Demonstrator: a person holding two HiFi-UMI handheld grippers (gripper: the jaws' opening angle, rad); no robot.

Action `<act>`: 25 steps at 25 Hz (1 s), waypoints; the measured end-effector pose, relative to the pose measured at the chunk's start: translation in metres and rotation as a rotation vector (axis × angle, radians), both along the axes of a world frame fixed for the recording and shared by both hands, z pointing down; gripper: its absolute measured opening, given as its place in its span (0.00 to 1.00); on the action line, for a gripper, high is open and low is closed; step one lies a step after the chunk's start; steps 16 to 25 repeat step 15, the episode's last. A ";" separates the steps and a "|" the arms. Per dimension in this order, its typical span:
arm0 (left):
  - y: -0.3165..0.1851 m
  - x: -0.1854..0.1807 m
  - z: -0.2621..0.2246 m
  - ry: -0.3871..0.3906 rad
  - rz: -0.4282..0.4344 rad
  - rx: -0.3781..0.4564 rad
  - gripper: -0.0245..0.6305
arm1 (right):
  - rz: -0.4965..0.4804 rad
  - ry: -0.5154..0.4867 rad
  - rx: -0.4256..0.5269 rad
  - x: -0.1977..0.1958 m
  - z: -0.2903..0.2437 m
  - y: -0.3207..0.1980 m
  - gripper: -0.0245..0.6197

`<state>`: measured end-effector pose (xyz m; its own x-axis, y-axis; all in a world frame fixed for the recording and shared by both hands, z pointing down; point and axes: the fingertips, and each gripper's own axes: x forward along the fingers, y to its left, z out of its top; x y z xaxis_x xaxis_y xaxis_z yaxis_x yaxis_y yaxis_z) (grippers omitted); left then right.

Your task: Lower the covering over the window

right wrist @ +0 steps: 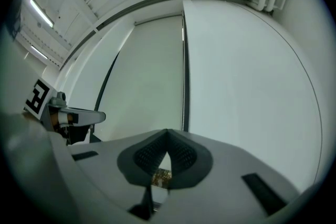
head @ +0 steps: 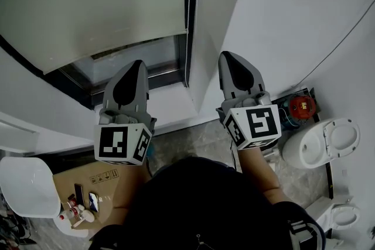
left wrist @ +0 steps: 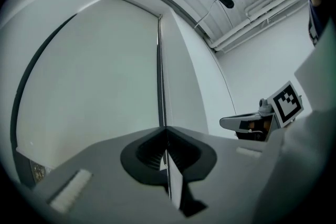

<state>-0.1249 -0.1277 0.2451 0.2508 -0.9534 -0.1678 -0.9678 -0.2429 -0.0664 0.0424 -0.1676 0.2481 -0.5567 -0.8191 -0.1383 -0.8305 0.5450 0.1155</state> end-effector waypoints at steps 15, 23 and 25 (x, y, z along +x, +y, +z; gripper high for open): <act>0.004 0.001 0.000 -0.025 0.006 0.001 0.05 | -0.016 0.014 0.008 -0.009 0.004 0.005 0.06; 0.004 0.001 0.000 -0.025 0.006 0.001 0.05 | -0.016 0.014 0.008 -0.009 0.004 0.005 0.06; 0.004 0.001 0.000 -0.025 0.006 0.001 0.05 | -0.016 0.014 0.008 -0.009 0.004 0.005 0.06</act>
